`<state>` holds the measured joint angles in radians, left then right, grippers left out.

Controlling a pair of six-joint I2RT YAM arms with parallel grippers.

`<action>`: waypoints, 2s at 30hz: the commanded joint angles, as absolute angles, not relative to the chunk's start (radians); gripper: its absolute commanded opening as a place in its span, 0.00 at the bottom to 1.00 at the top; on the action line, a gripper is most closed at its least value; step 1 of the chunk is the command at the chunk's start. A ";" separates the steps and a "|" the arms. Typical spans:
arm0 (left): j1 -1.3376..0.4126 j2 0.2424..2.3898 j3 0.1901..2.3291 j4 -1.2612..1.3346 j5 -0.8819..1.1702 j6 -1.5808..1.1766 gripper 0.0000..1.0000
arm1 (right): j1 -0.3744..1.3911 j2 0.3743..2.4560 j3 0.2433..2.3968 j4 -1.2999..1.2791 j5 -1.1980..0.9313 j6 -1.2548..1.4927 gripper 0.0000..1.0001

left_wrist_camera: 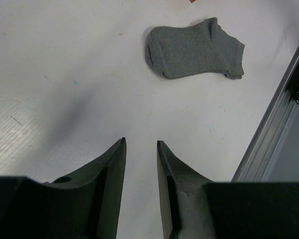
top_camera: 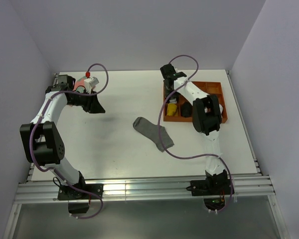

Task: Roll the socks
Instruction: Place the sock in the storage box, then adjust the sock at the center of the board.

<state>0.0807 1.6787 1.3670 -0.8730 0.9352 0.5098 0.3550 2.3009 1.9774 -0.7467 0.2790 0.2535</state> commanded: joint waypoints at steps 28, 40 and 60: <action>-0.261 1.635 1.267 -0.514 0.784 0.154 0.46 | 0.379 2.071 1.930 -0.759 0.313 0.308 0.57; -0.426 1.758 1.212 -0.230 0.735 0.009 0.44 | 0.380 1.786 1.709 -0.655 0.267 0.376 0.58; -0.469 2.002 1.296 -0.426 0.416 0.132 0.38 | 0.525 1.427 1.184 -0.500 0.308 0.403 0.59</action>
<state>-0.4728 1.9938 1.2812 -0.3481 0.5816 0.0483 0.4877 1.4792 1.2060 -0.5587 0.2710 0.3923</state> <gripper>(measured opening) 0.385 0.586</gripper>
